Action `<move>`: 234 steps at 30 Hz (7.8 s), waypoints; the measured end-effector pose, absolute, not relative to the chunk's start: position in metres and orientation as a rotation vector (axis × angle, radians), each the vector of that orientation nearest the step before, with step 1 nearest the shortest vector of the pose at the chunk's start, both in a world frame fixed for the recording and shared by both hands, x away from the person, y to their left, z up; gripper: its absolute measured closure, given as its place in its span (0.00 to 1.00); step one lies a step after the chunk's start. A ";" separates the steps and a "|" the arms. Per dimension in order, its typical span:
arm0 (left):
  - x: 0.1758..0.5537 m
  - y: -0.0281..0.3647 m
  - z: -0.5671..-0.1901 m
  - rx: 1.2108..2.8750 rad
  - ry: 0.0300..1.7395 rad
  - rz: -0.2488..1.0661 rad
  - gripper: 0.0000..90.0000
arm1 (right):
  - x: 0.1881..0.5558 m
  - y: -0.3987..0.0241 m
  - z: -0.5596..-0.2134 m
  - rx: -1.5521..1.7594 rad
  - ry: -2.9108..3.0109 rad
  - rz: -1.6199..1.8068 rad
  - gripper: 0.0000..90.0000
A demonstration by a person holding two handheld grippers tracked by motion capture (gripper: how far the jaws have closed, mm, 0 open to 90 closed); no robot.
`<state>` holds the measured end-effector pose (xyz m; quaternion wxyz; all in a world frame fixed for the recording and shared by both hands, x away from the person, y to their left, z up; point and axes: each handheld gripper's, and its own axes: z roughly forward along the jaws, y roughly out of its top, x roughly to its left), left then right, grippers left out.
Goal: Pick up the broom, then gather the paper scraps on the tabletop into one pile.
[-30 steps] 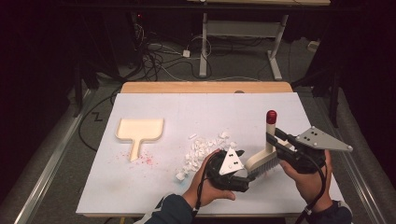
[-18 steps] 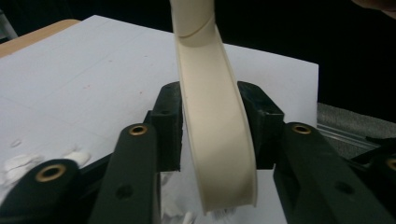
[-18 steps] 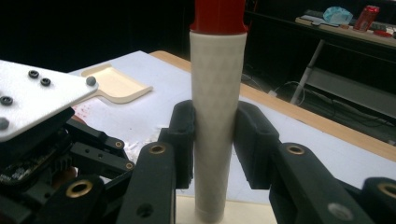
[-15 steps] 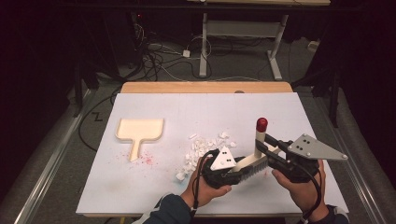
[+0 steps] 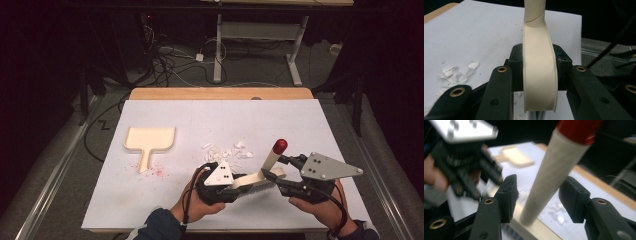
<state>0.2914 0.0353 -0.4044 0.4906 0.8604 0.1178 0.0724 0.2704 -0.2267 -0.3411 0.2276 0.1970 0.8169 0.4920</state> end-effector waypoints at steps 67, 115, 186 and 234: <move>0.242 0.206 -0.467 2.090 0.736 0.699 0.19 | 0.337 -0.273 -0.377 0.845 2.239 0.998 0.76; 0.242 0.206 -0.473 2.149 0.754 0.686 0.19 | 0.327 -0.159 -0.429 0.356 2.404 0.792 0.76; 0.244 0.199 -0.474 2.164 0.734 0.644 0.19 | 0.342 -0.190 -0.393 0.449 2.306 1.008 0.76; 0.245 0.193 -0.470 2.149 0.677 0.663 0.21 | 0.297 -0.173 -0.393 0.894 2.155 1.108 0.76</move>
